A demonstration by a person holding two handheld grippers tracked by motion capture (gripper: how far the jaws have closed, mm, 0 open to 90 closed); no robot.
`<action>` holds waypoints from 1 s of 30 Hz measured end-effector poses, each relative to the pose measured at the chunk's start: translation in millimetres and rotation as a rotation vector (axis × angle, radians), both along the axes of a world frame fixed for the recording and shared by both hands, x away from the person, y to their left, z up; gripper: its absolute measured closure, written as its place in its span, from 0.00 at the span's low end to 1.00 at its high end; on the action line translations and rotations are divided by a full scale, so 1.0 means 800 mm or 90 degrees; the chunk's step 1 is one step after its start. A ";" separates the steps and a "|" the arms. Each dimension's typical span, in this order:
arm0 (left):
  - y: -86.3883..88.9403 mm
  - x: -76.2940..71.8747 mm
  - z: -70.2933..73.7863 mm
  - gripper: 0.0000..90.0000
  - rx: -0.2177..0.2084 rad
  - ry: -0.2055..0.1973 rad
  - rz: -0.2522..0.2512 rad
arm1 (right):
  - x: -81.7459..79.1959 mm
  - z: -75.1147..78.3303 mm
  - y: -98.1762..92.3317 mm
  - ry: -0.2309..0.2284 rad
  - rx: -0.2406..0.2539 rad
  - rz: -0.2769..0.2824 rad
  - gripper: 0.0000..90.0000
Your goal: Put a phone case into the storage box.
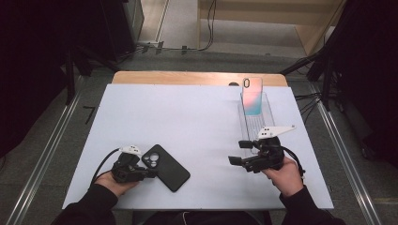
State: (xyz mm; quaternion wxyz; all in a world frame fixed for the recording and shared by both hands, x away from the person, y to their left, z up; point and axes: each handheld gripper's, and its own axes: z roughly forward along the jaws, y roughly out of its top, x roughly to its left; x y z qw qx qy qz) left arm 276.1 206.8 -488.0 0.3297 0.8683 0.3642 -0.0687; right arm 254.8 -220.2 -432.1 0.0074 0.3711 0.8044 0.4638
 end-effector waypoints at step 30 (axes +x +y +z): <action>-0.074 0.067 -0.008 1.00 -0.020 -0.041 -0.004 | -0.002 -0.005 -0.008 0.002 -0.002 -0.016 0.20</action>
